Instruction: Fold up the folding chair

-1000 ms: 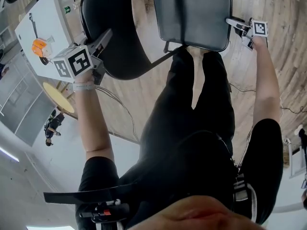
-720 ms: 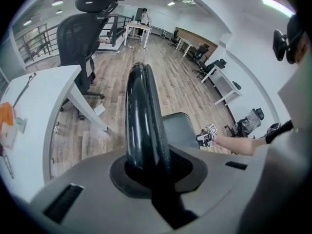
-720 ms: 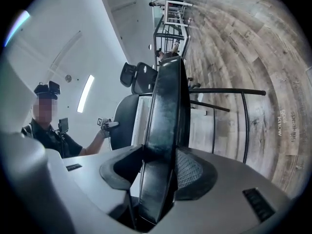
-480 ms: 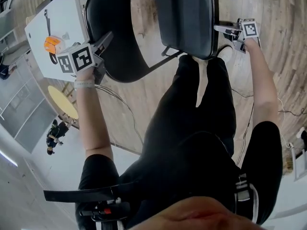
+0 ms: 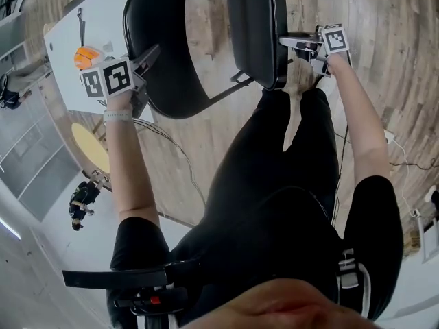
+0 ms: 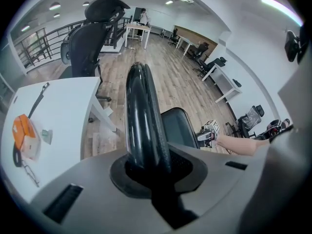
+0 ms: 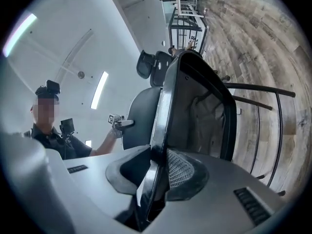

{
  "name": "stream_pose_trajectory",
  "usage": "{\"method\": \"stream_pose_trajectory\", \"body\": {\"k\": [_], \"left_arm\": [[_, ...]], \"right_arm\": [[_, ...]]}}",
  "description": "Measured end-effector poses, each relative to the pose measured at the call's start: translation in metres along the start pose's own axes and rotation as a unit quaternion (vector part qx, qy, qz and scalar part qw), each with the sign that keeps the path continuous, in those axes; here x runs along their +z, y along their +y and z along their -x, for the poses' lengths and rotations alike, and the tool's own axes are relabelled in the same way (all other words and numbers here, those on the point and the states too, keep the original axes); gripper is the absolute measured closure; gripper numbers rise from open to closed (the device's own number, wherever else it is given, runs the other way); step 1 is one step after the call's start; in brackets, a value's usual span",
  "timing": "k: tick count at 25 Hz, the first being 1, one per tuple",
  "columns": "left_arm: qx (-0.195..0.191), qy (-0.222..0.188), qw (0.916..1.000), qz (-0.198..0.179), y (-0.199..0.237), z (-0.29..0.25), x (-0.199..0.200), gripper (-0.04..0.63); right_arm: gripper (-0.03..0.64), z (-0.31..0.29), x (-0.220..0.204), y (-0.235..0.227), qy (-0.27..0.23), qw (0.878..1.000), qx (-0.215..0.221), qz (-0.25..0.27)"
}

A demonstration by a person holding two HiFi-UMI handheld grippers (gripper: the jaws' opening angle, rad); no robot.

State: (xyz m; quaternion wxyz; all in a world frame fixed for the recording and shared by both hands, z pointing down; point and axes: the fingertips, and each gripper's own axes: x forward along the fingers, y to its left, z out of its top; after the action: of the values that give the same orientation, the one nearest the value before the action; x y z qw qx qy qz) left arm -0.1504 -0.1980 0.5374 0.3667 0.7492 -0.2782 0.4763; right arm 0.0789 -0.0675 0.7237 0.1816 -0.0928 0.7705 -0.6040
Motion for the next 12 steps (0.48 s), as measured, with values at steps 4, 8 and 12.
{"method": "stream_pose_trajectory", "body": {"k": [4,8,12], "left_arm": [[0.002,0.002,1.0000,-0.001,0.013,0.012,0.002,0.541],[0.004,0.003,1.0000,-0.001,0.028,0.022,0.001,0.540],[0.007,0.001,1.0000,0.001,0.032,0.023,0.000,0.540]], "right_arm": [[0.533,-0.044,0.005,0.012,-0.001,1.000,0.004,0.000],[0.545,-0.086,0.010,0.019,0.007,1.000,0.008,0.003],[0.551,-0.110,0.009,0.023,0.008,1.000,0.004,-0.007]]}}
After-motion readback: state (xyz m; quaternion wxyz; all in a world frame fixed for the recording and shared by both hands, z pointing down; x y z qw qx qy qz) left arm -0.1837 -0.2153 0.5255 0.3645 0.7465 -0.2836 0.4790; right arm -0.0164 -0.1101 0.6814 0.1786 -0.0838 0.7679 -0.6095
